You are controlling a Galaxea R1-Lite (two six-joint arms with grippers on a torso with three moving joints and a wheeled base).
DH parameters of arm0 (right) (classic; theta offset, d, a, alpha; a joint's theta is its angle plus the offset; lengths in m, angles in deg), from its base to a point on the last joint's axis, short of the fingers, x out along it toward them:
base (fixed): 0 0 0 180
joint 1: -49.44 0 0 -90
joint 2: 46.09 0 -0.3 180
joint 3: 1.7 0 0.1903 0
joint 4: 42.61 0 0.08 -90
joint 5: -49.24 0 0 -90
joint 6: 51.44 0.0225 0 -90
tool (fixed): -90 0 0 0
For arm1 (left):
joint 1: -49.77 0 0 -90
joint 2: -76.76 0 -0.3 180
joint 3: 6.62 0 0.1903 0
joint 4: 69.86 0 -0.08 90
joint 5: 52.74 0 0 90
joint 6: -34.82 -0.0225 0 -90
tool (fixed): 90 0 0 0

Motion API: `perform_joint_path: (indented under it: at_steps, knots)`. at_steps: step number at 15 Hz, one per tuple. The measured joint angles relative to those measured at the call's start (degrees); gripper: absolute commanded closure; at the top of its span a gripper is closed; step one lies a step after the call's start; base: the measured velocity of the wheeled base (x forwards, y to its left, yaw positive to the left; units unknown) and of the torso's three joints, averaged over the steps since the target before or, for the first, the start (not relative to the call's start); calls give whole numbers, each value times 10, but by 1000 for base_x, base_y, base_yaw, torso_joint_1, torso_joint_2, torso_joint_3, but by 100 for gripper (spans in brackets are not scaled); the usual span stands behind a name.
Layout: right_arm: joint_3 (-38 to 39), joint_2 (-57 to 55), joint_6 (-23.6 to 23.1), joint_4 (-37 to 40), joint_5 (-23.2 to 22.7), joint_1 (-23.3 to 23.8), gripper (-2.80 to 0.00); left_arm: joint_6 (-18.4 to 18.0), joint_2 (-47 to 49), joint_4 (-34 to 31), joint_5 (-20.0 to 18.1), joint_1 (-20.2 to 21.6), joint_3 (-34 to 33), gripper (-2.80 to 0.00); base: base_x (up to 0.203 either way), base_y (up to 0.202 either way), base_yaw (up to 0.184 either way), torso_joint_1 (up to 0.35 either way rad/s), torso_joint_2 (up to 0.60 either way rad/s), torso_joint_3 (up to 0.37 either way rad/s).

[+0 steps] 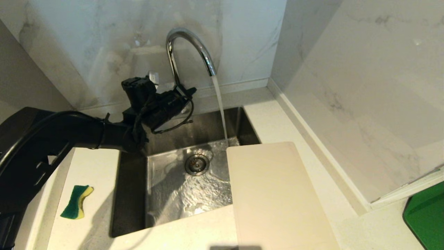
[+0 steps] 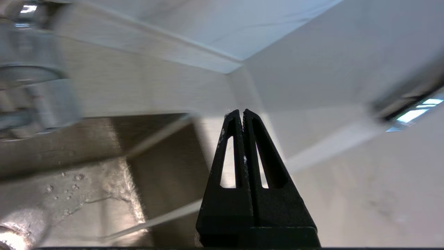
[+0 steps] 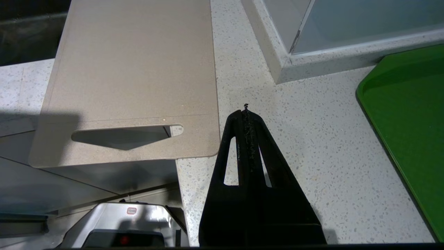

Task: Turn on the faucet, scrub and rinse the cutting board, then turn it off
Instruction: Turn off the tap

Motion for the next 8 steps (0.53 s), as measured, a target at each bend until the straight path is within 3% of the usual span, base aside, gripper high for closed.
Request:
perform_joint_path:
  at_steps: [4,8]
  knots:
    - [0,-3,0,0,0,0,0,-10,16,1,-1,12,4,0,0,0,0,0,0,0]
    - [0,-3,0,0,0,0,0,-10,34,1,-31,27,12,0,0,0,0,0,0,0]
